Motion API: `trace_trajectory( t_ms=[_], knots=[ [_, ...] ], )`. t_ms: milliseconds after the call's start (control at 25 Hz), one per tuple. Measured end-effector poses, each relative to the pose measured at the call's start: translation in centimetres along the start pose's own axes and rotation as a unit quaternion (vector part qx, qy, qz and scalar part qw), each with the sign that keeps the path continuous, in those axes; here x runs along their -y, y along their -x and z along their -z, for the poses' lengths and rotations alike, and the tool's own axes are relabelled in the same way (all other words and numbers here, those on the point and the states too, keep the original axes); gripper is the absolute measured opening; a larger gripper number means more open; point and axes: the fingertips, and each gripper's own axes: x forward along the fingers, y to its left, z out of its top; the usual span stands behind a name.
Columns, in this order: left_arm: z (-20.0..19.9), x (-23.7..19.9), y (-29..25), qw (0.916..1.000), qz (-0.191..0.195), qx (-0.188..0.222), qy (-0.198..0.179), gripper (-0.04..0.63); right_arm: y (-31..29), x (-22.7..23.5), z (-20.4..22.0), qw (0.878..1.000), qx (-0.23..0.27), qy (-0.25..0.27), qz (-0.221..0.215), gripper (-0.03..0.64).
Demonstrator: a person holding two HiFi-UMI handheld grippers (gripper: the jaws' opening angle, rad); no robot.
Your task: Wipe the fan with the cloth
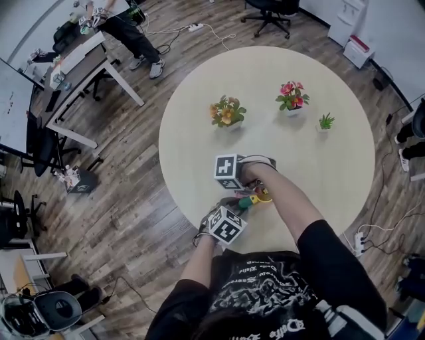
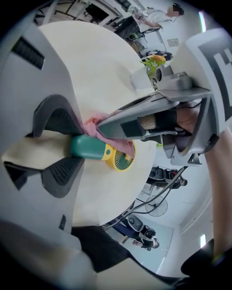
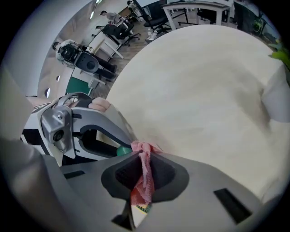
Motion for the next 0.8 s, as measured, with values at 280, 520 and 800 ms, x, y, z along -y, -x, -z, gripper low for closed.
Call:
trace_trajectory(
  t_ms=[280, 520, 800],
  knots=[
    [0.1, 0.2, 0.1, 1.0, -0.002, -0.001, 0.004, 0.175, 0.3, 0.9, 1.2, 1.0, 0.003, -0.021, 0.009, 0.048],
    [0.1, 0.2, 0.0, 0.9999, -0.007, -0.001, 0.009, 0.175, 0.8, 1.7, 1.6, 0.999, 0.015, -0.04, 0.018, 0.048],
    [0.1, 0.1, -0.1, 0.9997, -0.016, 0.002, 0.017, 0.175, 2.0, 4.4, 3.0, 0.993, 0.047, -0.103, 0.031, 0.048]
  ],
)
